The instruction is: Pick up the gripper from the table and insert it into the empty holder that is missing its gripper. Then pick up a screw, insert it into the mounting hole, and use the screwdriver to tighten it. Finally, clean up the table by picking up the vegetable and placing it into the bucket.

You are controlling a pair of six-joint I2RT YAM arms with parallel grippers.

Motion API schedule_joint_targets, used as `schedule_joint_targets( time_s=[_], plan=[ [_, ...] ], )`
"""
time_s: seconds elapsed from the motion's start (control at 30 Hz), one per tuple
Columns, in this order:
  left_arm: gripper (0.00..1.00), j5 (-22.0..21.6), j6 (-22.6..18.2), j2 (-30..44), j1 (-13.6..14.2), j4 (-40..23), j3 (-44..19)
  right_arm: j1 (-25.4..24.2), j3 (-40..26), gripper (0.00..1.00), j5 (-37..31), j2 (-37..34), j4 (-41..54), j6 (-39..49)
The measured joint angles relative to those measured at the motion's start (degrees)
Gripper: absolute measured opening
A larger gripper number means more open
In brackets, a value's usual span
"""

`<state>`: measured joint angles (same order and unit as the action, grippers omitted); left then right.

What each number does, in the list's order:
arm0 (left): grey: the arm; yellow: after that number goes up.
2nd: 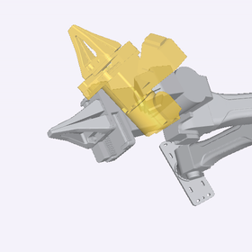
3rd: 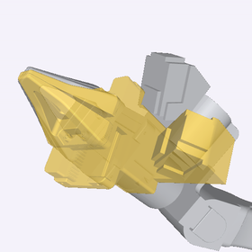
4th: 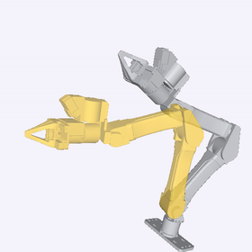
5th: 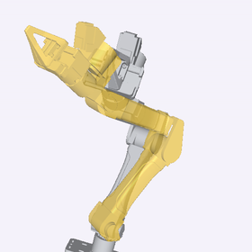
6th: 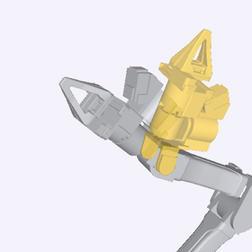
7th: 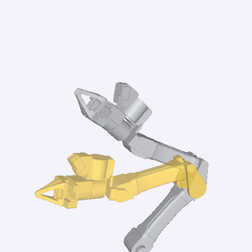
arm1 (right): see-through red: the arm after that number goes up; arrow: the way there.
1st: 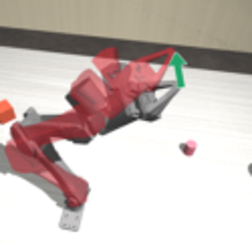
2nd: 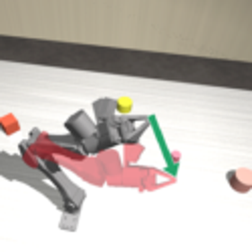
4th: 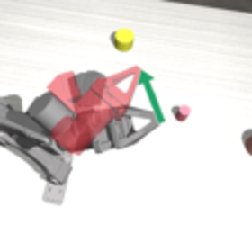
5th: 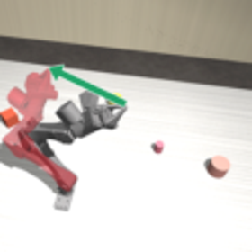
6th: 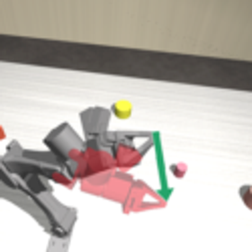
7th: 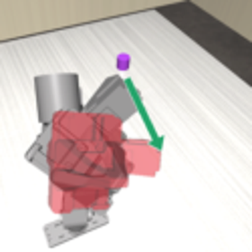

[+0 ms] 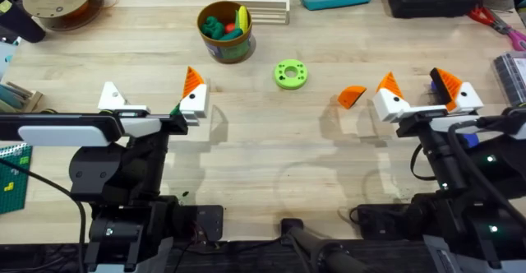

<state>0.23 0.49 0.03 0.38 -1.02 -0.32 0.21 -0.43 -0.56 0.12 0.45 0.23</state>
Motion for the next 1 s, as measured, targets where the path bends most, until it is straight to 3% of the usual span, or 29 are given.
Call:
schedule_joint_targets(
  time_s=[0.43, 0.57, 0.73, 1.0],
  plan=[
    [0.985, 0.00, 0.01, 0.01, 0.01, 1.60, -0.07, 0.00, 0.00, 0.896, -0.01, -0.02, -0.05, 0.00],
    [0.985, 0.00, 0.00, 0.13, 0.01, -6.14, -2.32, 0.00, -2.08, 0.897, -0.02, -0.15, 4.51, -0.02],
    [0.986, 0.02, -0.01, 5.85, 0.02, -19.97, -14.31, 0.00, -12.88, 0.897, 0.04, -4.38, 20.74, -0.02],
    [0.986, 0.29, -2.63, 27.73, 0.02, -43.79, -41.71, 0.00, -39.80, 0.896, 0.04, -22.36, 40.40, -0.02]
  ],
)
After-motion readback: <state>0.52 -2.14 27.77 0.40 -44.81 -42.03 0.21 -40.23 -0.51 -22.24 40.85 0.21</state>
